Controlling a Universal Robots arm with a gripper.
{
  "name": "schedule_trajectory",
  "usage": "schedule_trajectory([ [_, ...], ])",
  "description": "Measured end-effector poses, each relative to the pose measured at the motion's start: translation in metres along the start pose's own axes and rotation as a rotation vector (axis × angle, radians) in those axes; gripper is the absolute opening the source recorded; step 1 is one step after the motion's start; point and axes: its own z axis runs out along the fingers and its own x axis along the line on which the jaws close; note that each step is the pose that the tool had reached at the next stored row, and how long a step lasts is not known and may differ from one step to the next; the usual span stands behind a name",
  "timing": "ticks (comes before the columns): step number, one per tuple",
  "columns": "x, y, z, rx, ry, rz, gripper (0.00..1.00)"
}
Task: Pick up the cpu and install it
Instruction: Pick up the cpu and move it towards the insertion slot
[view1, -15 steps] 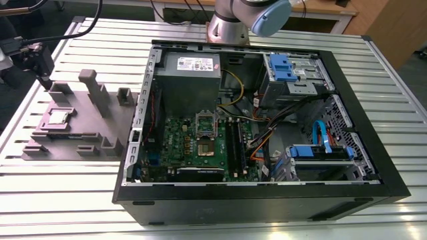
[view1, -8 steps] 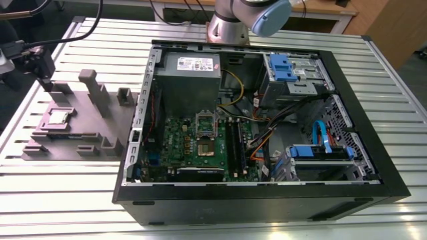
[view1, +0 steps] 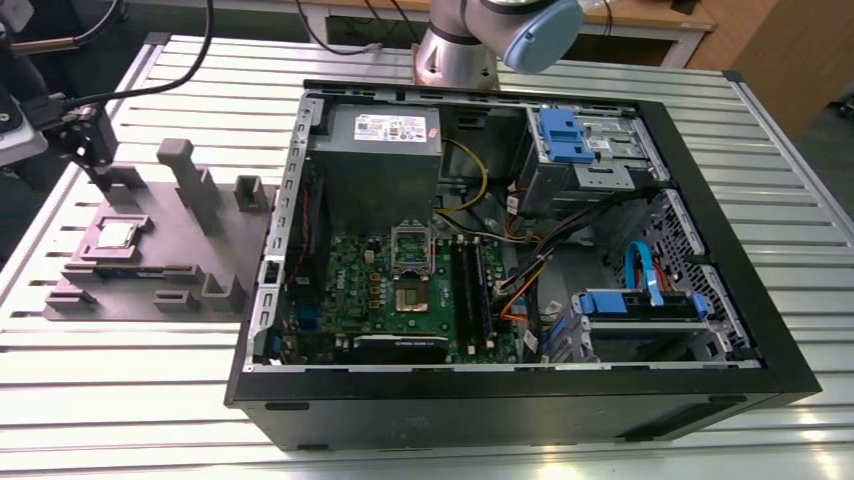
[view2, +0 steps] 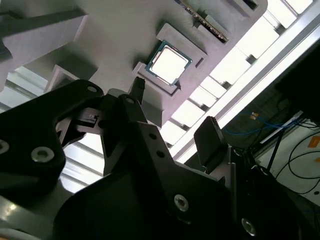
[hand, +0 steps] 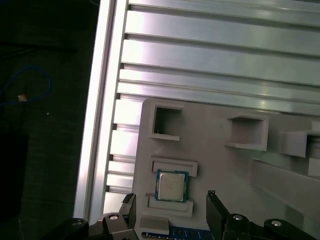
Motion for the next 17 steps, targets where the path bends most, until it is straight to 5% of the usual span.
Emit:
schedule_trajectory([
  [7,0.0001,-0.0005,0.0121,0.0002,-0.0017,0.035,0.67],
  [17,0.0001,-0.0006,0.0140,0.0000,-0.0021,0.035,0.67],
])
